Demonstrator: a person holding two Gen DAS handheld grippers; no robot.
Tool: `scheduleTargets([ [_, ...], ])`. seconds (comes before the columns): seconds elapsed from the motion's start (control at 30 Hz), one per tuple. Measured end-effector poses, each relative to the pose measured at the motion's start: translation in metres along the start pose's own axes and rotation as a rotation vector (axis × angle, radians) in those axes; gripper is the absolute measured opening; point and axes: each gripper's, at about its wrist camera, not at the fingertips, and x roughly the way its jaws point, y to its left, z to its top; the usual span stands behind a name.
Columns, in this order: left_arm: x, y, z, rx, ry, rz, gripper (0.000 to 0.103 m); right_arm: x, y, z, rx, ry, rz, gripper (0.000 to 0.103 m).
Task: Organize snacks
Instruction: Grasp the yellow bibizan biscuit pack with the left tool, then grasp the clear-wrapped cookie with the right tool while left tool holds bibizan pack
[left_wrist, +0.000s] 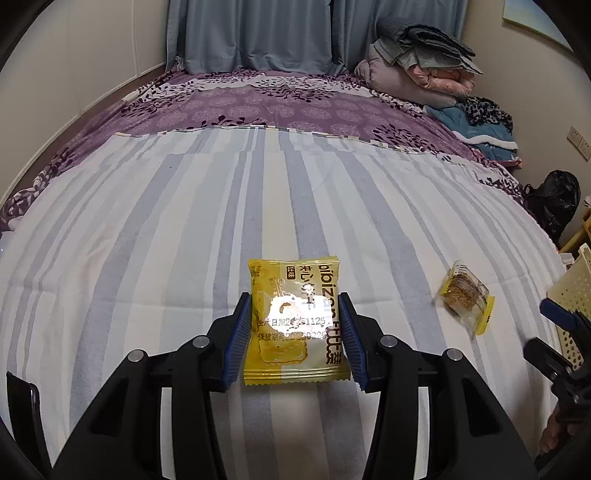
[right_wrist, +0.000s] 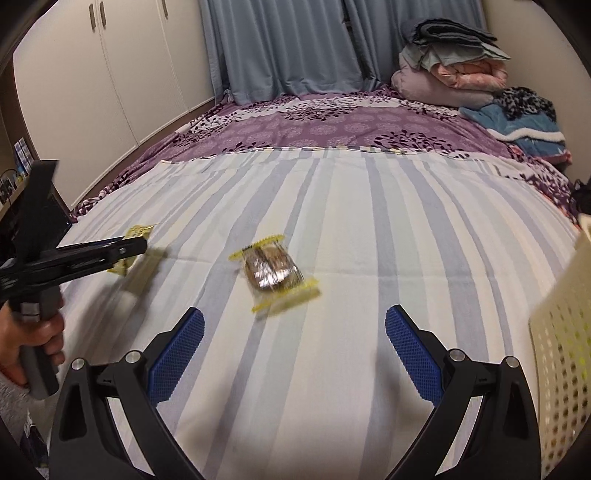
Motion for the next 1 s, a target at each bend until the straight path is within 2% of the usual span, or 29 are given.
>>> scheduleTargets([
  [0.3, -0.015, 0.005, -0.002, -0.017, -0.019, -0.033, 0.047, 0.058, 0.013, 0.027, -0.104, 0.089, -0.011, 0.097],
  [0.47, -0.015, 0.008, -0.004, -0.027, -0.013, -0.041, 0.047, 0.076, 0.02, 0.027, -0.138, 0.139, -0.024, 0.076],
  [0.5, -0.015, 0.008, -0.004, -0.028, -0.012, -0.043, 0.047, 0.079, 0.021, 0.026, -0.136, 0.147, -0.023, 0.075],
  [0.6, -0.015, 0.007, -0.005, -0.026, -0.011, -0.047, 0.047, 0.079, 0.022, 0.027, -0.141, 0.146, -0.034, 0.065],
  [0.77, -0.016, 0.005, -0.005, -0.025, -0.012, -0.056, 0.047, 0.078, 0.023, 0.028, -0.153, 0.141, -0.05, 0.042],
  [1.0, -0.023, -0.002, -0.005, -0.008, -0.02, -0.063, 0.047, 0.063, 0.013, 0.022, -0.108, 0.131, -0.048, 0.04],
])
